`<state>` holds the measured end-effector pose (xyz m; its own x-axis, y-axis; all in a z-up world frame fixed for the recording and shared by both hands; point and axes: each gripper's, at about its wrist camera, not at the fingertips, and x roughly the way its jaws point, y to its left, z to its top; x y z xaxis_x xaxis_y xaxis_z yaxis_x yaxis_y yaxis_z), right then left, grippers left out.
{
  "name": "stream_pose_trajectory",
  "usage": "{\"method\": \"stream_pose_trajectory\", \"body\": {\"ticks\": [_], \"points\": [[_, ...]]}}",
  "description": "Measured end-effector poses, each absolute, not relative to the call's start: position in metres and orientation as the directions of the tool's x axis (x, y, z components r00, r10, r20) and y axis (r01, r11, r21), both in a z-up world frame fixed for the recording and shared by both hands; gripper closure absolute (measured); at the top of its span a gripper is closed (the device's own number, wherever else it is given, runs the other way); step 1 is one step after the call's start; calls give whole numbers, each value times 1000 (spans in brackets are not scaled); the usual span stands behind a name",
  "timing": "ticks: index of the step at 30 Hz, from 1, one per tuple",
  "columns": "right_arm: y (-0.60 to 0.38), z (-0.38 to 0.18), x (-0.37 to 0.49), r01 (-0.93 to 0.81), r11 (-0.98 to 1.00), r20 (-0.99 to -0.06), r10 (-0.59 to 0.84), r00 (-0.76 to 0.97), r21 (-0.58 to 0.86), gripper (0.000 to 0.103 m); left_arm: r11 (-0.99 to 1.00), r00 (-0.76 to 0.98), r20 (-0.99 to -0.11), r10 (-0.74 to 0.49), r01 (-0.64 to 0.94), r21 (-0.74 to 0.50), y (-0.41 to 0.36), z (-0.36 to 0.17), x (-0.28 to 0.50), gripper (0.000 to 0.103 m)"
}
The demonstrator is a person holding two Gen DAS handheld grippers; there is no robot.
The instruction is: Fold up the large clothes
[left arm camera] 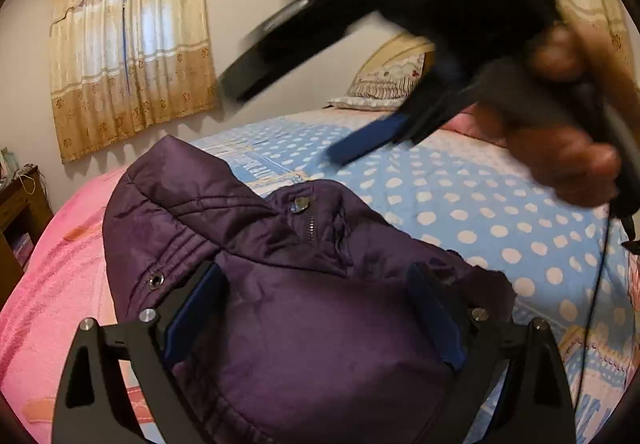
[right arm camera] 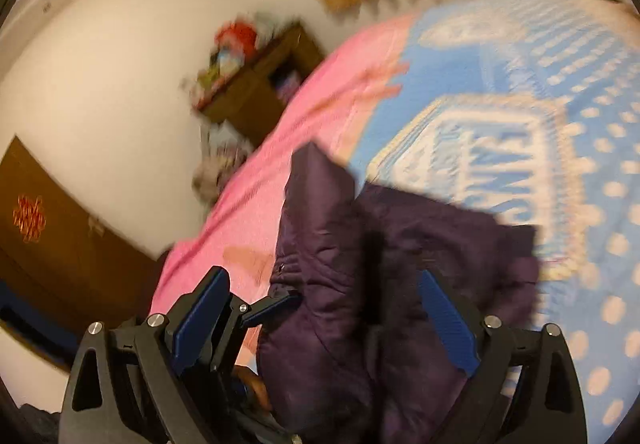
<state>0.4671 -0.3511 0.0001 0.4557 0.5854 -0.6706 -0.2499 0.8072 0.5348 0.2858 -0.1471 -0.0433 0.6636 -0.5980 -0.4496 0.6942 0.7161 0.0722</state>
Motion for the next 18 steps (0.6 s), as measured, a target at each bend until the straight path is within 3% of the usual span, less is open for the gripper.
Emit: {"method": "stream_pose_trajectory", "body": {"ticks": [2, 4, 6, 9, 14, 18], "points": [[-332, -10, 484, -273, 806, -700, 592, 400, 525, 23, 719, 669, -436, -602, 691, 67, -142, -45, 284, 7], [-315, -23, 494, -295, 789, -720, 613, 324, 539, 80, 727, 679, -427, -597, 683, 71, -145, -48, 285, 6], [-295, -23, 487, -335, 841, -773, 529, 350, 424, 87, 738, 688, -424, -589, 671, 64, -142, -48, 284, 6], [-298, -2, 463, -343, 865, -755, 492, 434, 367, 92, 753, 699, -393, -597, 658, 25, -124, -38, 272, 6], [-356, 23, 404, -320, 879, -705, 475, 526, 354, 93, 767, 740, -210, -639, 634, -99, -66, 13, 240, 0], [-410, 9, 384, -206, 897, -704, 437, 560, 392, 93, 832, 796, -251, -551, 548, -87, -77, 36, 270, 0]]}}
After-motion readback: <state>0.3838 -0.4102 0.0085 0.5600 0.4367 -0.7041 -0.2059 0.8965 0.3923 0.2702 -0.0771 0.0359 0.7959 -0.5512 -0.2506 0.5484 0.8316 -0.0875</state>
